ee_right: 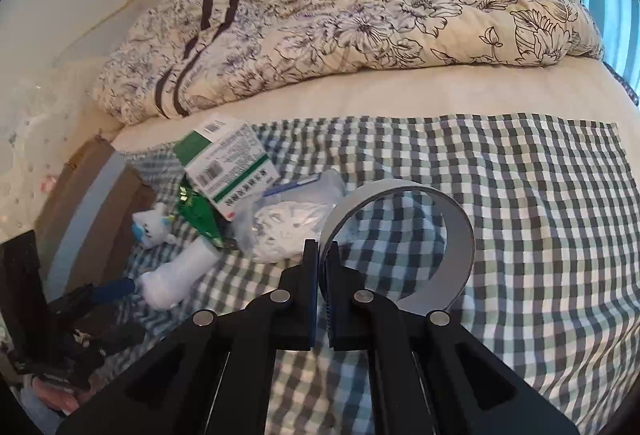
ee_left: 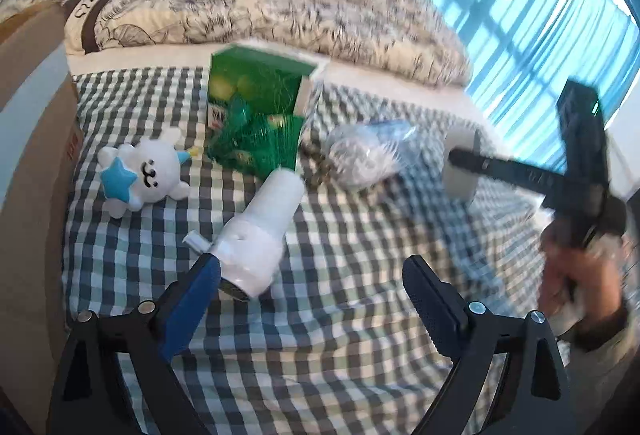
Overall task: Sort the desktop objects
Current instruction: 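Grasp the tape roll with the right tool while the left tool grasps the white hair dryer, then carry the hair dryer and tape roll into the cardboard box and release both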
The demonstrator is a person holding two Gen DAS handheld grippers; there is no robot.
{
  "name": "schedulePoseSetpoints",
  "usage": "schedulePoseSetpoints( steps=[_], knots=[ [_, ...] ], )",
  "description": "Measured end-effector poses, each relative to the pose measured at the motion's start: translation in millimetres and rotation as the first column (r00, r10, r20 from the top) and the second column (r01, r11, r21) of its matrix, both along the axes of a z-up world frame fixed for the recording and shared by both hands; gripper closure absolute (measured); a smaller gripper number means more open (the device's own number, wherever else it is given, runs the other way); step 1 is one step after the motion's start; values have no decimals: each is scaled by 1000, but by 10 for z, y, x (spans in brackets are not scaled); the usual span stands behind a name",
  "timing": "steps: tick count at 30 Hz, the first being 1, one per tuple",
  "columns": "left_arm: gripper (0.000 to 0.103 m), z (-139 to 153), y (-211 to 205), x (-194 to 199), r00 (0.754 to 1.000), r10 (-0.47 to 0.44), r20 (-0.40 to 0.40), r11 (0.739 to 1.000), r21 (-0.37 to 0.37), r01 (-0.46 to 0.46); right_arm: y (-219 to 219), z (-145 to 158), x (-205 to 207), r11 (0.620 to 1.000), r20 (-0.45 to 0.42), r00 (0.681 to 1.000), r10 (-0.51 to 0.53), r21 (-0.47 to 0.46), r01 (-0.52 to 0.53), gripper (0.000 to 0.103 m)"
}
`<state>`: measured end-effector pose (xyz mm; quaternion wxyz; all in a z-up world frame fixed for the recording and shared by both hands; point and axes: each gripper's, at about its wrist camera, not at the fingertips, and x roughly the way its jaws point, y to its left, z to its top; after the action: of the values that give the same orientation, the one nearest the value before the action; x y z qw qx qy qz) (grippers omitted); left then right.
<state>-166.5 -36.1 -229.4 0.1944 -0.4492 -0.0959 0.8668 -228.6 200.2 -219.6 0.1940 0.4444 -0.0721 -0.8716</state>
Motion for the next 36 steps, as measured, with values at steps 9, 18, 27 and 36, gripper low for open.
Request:
schedulePoseSetpoints(
  steps=[9,18,27,36],
  knots=[
    [4,-158,-147,-237,996,87,17,979,-188,-82,-82,94,133,999,-27,999,19,-45,-20,100],
    [11,-407,195,-386,996,-13,93,969,-244,36,-89,263,208,998,-67,997,27,-62,-31,100],
    [58,-234,409,-173,996,-53,65,974,-215,66,-115,325,290,997,-80,996,30,-68,-36,100],
    [58,-87,320,31,999,-31,24,986,-165,34,-105,443,406,996,-107,994,26,-77,-34,100]
  ],
)
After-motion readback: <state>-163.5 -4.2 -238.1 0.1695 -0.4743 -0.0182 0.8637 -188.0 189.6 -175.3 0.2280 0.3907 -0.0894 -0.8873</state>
